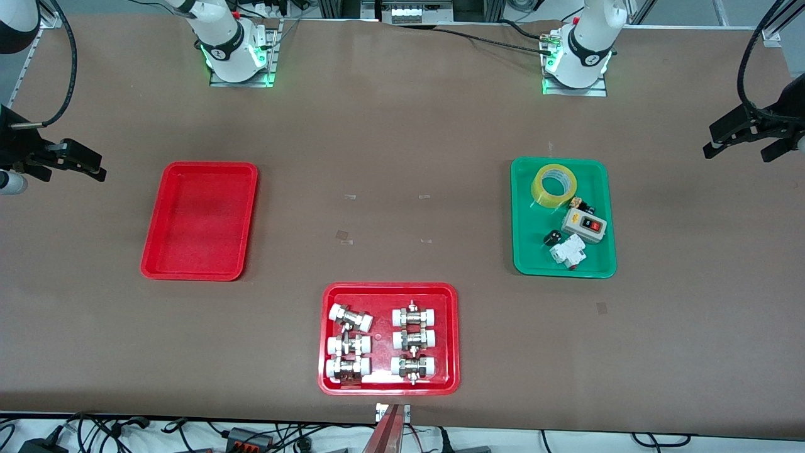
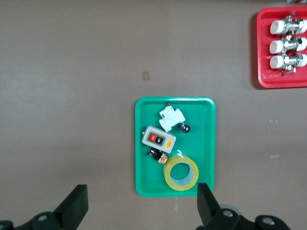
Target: Left arm passes tape to right arm into tray
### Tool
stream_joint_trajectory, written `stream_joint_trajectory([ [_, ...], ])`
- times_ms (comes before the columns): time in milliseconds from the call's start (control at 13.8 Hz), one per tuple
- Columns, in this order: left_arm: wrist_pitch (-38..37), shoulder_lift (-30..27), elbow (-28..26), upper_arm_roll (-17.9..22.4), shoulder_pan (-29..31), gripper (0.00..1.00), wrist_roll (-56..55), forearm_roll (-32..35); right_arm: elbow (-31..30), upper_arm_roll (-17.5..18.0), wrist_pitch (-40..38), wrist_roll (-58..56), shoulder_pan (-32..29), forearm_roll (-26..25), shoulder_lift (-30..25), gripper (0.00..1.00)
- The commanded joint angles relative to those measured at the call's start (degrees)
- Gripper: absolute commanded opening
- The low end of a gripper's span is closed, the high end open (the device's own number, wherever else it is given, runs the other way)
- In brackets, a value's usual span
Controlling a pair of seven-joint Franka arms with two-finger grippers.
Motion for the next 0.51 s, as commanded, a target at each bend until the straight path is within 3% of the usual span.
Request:
stream_joint_trajectory([
  [0,-1.6,0.1,0.5,0.0,-0.2,1.0,-0.4,0.1,0.4,-0.4,-1.0,-0.5,0.3,0.0,-0.5,1.0],
  [218,-1.5,0.1,-1.5,-0.1,-0.5,1.0,-0.4,0.0,0.4,-0.4,-0.8,-0.5,0.3,0.0,-0.3,1.0],
  [436,3.0,-0.5,-10.3,-2.1,-0.3,1.0,-0.7,0.0,0.4,-0.4,-0.7,-0.2,0.3,0.0,-0.2,1.0],
])
